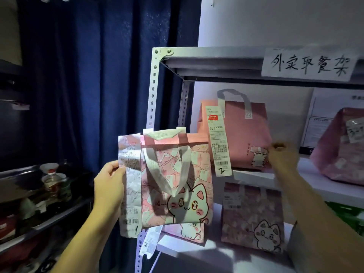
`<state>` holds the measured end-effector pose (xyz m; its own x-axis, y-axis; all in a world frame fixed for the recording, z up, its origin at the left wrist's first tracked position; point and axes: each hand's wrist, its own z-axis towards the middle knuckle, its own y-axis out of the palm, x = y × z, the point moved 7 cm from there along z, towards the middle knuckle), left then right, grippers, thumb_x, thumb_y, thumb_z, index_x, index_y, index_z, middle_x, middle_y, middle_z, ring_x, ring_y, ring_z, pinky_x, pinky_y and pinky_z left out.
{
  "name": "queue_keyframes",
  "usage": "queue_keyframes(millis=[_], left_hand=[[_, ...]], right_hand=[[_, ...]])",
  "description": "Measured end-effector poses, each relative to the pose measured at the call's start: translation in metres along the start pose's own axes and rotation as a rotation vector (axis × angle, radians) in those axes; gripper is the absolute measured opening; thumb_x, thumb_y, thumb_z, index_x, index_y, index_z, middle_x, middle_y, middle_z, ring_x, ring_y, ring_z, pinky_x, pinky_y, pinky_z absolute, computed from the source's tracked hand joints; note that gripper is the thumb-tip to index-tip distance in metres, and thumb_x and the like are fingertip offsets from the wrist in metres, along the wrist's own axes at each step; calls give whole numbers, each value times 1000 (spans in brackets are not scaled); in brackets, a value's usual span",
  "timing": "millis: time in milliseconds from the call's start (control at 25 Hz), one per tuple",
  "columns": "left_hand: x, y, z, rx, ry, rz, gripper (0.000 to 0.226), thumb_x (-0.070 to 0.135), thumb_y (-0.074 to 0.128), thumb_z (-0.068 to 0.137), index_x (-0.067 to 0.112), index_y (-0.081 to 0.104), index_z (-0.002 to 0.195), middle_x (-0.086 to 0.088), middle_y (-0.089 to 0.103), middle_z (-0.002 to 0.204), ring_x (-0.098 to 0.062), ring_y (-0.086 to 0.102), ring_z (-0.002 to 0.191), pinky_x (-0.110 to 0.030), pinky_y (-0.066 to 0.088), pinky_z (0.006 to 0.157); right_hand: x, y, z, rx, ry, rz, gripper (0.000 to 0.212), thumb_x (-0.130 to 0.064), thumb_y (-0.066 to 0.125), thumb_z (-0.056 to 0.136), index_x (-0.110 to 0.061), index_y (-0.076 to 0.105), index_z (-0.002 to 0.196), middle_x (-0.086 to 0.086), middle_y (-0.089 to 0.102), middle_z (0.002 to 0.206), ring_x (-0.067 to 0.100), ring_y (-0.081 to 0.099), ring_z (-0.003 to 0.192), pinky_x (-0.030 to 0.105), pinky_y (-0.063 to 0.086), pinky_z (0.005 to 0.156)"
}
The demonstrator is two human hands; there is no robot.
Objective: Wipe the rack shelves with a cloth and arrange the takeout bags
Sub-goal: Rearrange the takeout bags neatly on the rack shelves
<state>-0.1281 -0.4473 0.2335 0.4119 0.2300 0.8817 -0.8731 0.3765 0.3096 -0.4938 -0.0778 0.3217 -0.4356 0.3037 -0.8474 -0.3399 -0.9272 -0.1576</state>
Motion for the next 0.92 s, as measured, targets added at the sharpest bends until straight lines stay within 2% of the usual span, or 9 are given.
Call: queue_keyframes(millis=[80,200,280,360,480,560,680,800,920], left_hand=[[16,14,5,-22,29,-13,22,6,55,92,20,72,94,0,76,93,-25,71,94,-46,57,89],[39,32,18,-35,83,-34,21,10,54,91,20,71,97,-7,75,97,-31,71,95,-51,58,88],[54,48,26,-34,122,-40,23,11,52,88,25,69,90,1,75,89,-21,71,82,-42,59,77],[68,70,30,-54,167,-22,25,11,50,87,29,67,85,9,69,79,-12,63,71,-31,54,64],[77,103,38,-83,168,31,29,10,46,87,21,69,99,6,63,77,-7,51,63,-25,41,56],[83,117,48,-84,163,45,32,10,46,88,12,67,112,0,66,86,-11,54,69,-27,44,58],[98,129,62,-74,218,39,31,12,44,88,13,66,109,-2,68,89,-16,58,77,-33,50,67],[103,141,73,-67,254,83,25,13,43,91,13,63,107,1,64,86,-19,57,81,-33,48,72],[93,158,79,-69,225,131,21,12,42,93,22,59,101,9,59,82,-15,54,76,-30,43,69]], right_hand=[[7,-29,9,61,-11,-53,18,-17,63,90,-12,70,105,15,72,105,35,66,101,37,51,85],[14,-65,16,95,-13,-38,23,-11,62,88,-8,72,108,18,73,108,36,67,101,42,54,89],[20,-83,16,113,5,-49,24,-9,62,88,-5,71,111,20,72,109,37,67,102,42,54,90],[26,-99,16,135,10,-78,24,-9,62,88,-4,72,109,19,72,107,34,66,97,32,48,81],[33,-115,15,157,17,-83,20,-8,63,89,-5,72,106,19,72,103,26,60,87,30,43,78],[37,-122,17,157,17,-82,19,-10,62,89,-8,70,106,18,72,104,31,64,93,36,50,82],[42,-128,18,171,19,-85,20,-12,63,88,-10,69,106,18,72,105,36,66,98,44,55,88],[43,-129,15,197,3,-65,21,-12,64,86,-8,69,106,18,71,101,36,66,95,47,56,86],[40,-128,11,232,-14,-81,13,-14,63,86,-13,67,98,14,69,93,33,63,86,43,55,79]])
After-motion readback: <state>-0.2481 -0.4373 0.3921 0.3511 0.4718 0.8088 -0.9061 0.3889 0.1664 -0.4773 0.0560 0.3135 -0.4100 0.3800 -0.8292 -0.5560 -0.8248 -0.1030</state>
